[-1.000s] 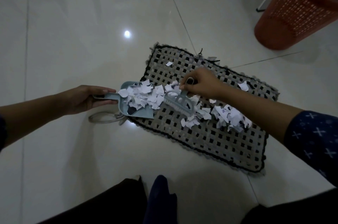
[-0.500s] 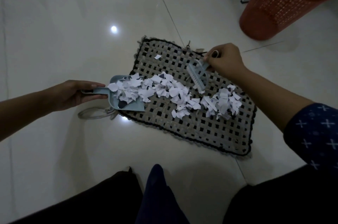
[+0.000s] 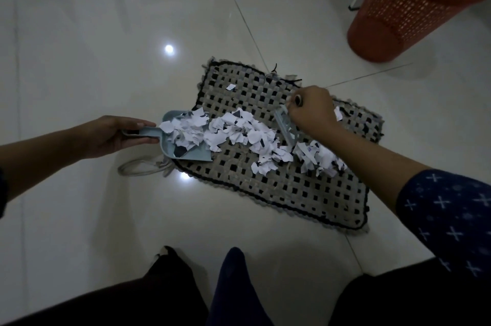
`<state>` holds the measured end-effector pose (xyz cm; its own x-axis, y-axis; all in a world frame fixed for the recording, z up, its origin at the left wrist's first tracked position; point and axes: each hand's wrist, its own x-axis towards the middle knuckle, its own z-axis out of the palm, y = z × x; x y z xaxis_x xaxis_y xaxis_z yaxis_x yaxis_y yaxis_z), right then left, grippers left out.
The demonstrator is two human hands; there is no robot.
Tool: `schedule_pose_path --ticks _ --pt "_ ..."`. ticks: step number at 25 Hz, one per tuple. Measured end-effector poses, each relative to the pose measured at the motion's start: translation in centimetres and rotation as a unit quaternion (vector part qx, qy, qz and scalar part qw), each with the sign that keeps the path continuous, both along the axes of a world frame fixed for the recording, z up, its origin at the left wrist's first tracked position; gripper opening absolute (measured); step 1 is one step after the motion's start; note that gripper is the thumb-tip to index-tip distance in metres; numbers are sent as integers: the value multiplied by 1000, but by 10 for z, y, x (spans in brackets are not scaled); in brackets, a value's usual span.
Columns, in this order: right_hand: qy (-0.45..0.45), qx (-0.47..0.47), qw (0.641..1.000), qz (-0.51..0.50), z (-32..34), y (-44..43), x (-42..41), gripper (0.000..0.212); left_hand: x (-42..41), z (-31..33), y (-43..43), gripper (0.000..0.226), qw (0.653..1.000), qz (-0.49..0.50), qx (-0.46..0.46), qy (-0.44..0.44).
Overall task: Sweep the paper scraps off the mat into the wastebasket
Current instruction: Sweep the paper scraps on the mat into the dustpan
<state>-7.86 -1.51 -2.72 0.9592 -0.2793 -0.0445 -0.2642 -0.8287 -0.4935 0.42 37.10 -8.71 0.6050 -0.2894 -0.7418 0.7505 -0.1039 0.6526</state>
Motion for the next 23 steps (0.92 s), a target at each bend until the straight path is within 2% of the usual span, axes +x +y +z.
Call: schedule_pose_path --ticks 3,7,12,16,19,23 --pt "-13 -16 1000 11 -12 32 -6 32 -3 -6 -1 31 1000 9 -1 3" --pt "-40 23 999 -14 -19 62 -1 50 -6 -8 -1 29 1000 19 -14 6" --pt "-52 86 994 -44 -18 77 20 49 1 -3 -5 38 1000 17 -15 3" --pt "-52 111 991 -50 -16 78 32 43 13 4 -5 37 1000 -13 -1 -9" --pt "-81 96 991 -45 -12 63 41 26 21 8 -6 36 999 -12 -1 -32" --pt "-78 49 995 -39 -12 40 54 24 19 4 -14 29 1000 -11 -8 -21"
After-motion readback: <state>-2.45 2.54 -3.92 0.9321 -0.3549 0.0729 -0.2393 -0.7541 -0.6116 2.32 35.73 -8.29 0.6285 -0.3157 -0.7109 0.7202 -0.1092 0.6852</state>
